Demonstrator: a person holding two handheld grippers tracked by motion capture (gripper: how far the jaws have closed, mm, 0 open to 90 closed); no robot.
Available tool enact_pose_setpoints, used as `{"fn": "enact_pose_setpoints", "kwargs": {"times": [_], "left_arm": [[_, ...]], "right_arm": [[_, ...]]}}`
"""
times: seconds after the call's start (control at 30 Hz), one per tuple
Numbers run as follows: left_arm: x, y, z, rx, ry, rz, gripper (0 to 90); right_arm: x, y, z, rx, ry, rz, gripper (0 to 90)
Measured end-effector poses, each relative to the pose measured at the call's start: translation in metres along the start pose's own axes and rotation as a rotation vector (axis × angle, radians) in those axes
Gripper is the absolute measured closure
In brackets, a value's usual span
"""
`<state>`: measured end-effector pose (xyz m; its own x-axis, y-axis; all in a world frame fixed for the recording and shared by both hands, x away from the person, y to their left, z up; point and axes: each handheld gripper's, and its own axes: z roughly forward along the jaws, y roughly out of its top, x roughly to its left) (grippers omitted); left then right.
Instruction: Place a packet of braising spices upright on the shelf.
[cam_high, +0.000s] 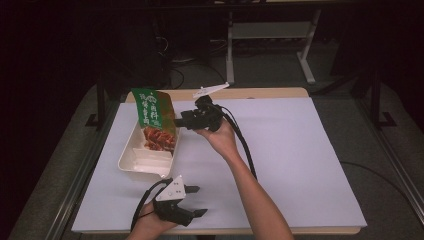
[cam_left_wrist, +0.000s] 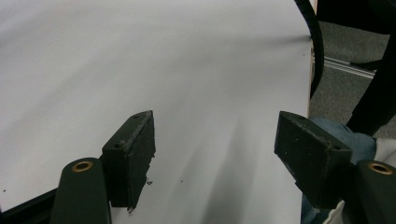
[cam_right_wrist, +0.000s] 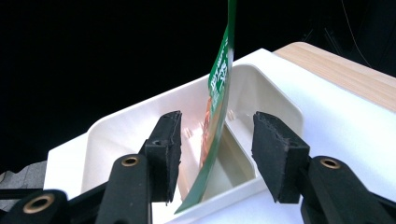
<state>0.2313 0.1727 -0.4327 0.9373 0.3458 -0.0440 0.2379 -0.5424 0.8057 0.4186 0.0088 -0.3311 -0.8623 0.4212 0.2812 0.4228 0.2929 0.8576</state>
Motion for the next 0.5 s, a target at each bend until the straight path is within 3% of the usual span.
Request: {"fn": "enact_pose_setpoints", "kwargs": {"times": [0.5], "left_arm": [[0.003,-0.001,0.000,-0.004,-0.002,-0.015,28.2]], "right_arm": [[-0.009,-0.016,-0.028,0.003,-0.005,0.021,46.2]]}}
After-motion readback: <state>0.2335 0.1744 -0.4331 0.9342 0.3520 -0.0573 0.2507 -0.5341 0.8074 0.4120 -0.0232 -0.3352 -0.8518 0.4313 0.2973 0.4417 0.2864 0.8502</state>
